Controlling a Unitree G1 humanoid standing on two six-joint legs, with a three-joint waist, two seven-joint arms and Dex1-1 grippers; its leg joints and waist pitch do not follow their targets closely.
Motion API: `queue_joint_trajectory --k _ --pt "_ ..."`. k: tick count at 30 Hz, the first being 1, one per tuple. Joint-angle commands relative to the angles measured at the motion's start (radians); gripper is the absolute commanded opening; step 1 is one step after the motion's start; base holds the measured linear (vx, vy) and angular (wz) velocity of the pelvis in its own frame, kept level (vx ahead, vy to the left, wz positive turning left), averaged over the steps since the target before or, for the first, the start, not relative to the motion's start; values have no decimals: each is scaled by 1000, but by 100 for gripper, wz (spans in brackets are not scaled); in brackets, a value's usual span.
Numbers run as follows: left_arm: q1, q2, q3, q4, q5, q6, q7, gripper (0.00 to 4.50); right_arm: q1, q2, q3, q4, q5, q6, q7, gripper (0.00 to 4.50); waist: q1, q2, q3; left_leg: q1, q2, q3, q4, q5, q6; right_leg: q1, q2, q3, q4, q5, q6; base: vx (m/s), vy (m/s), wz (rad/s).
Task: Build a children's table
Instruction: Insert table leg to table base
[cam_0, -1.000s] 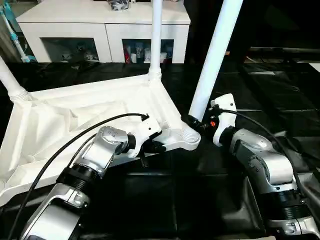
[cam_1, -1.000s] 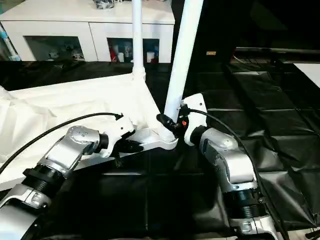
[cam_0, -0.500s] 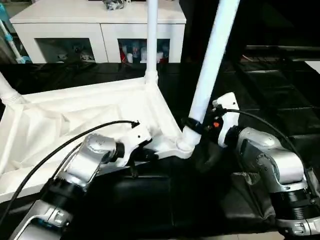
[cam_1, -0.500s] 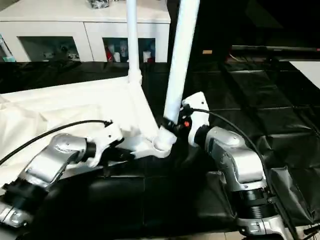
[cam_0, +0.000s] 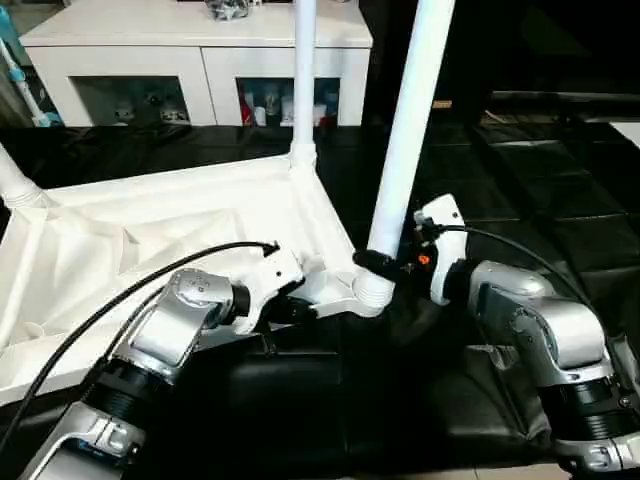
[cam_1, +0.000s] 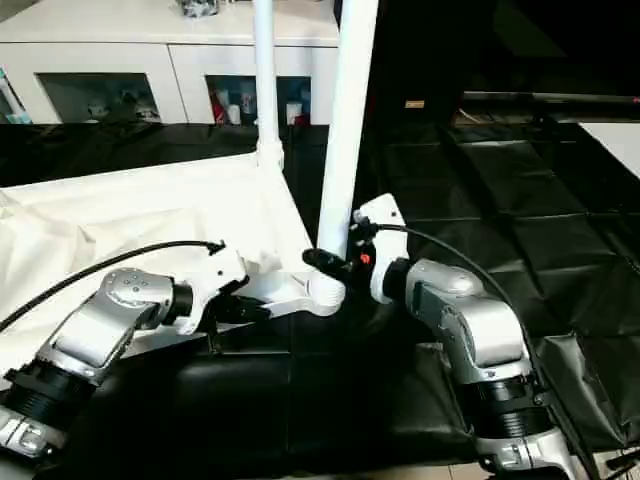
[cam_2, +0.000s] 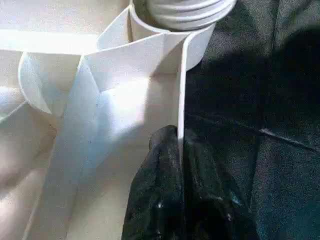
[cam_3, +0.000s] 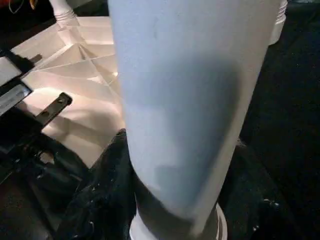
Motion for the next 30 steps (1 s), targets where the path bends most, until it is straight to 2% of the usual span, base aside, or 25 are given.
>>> queue_joint_trajectory --k 1,2,6,10,16,17,19,20,21,23,24,25,27,28,30 --pt "9 5 -5 6 7 15 19 0 -13 8 -2 45 -19 -35 -9 186 8 -4 -64 -1 43 -15 -68 -173 24 54 -82 54 -80 -286 -185 0 0 0" --pt "9 6 -6 5 6 15 20 0 -15 12 -5 54 -16 -43 -11 186 9 -2 -64 -1 43 -15 -68 -172 22 54 -82 54 -80 -283 -185 0 0 0" --pt "9 8 -7 6 6 16 19 0 -21 24 -16 89 -8 -58 -10 186 9 -7 -64 -2 43 -15 -68 -162 28 57 -80 54 -76 -257 -189 0 0 0" --pt "9 10 -6 6 6 16 21 0 -17 31 -16 117 -6 -74 8 186 9 -5 -63 -1 43 -15 -69 -174 28 55 -81 53 -81 -293 -181 0 0 0" --pt "11 10 -2 6 3 17 25 0 10 42 -34 157 8 -124 28 186 9 -7 -64 -3 42 -15 -68 -170 31 57 -82 53 -80 -289 -181 0 0 0" --pt "10 10 -1 9 3 15 26 0 26 46 -41 162 13 -135 30 186 9 -2 -64 -3 43 -14 -68 -172 31 56 -82 53 -82 -288 -181 0 0 0" --pt "7 7 1 13 3 15 30 0 66 56 -53 168 18 -158 34 186 10 -4 -65 -3 43 -15 -69 -171 31 56 -81 53 -80 -274 -185 0 0 0" --pt "5 7 3 16 3 13 31 0 82 62 -58 172 19 -174 33 186 12 8 -65 -2 43 -17 -69 -175 31 56 -82 53 -79 -264 -190 0 0 0" --pt "4 7 3 19 2 12 31 0 92 68 -61 173 20 -187 30 186 10 3 -65 -2 43 -15 -69 -181 32 56 -80 52 -82 -265 -189 0 0 0" --pt "1 6 4 22 2 11 33 0 106 74 -67 175 20 -207 26 186 9 1 -64 -2 43 -16 -70 -189 31 56 -80 52 -82 -271 -190 0 0 0" --pt "-3 4 6 27 2 10 35 0 129 83 -67 172 16 -237 21 186 10 9 -64 1 43 -16 -70 -207 26 54 -81 52 -86 -291 -188 0 0 0" --pt "-4 3 6 27 2 11 35 0 139 87 -68 169 12 -251 18 186 9 5 -63 0 43 -16 -71 -213 25 54 -80 52 -86 -295 -186 0 0 0" --pt "-6 2 6 27 2 11 36 0 154 91 -66 165 2 -275 12 186 9 5 -63 1 44 -18 -73 -222 23 55 -81 52 -86 -307 -184 0 0 0" --pt "-7 1 6 29 2 10 37 0 163 93 -62 161 -3 -288 13 186 11 16 -63 2 43 -20 -74 -225 21 55 -80 51 -85 -307 -185 0 0 0" --pt "-10 2 3 33 4 6 35 0 184 86 -37 148 -33 -321 7 186 9 11 -62 0 43 -19 -74 -235 20 56 -79 51 -88 -312 -180 0 0 0"
